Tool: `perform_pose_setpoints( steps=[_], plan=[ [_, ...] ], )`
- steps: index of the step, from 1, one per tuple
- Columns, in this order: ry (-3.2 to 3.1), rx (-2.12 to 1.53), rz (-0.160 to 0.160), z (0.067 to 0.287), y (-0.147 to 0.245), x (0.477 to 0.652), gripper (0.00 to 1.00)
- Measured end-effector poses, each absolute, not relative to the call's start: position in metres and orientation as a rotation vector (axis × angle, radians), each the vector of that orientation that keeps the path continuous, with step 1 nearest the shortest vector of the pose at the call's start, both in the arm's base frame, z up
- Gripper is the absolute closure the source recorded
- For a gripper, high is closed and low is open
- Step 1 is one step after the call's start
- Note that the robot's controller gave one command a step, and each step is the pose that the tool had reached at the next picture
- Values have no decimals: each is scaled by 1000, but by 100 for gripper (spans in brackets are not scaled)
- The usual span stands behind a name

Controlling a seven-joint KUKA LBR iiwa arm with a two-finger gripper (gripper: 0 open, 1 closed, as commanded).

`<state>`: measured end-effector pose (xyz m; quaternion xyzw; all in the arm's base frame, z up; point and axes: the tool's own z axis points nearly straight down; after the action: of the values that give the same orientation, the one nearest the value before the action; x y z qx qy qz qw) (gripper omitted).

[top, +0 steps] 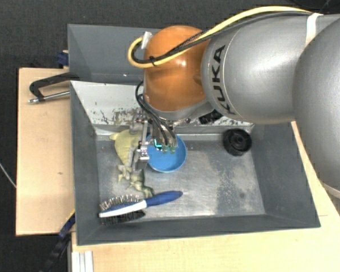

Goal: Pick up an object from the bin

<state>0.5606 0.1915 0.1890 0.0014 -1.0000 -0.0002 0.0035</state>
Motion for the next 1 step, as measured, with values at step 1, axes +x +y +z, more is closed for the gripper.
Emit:
perform_pose_setpoints(
  steps=[1],
  plan=[
    [-3051, 730, 0, 114, 172, 560, 0]
  ],
)
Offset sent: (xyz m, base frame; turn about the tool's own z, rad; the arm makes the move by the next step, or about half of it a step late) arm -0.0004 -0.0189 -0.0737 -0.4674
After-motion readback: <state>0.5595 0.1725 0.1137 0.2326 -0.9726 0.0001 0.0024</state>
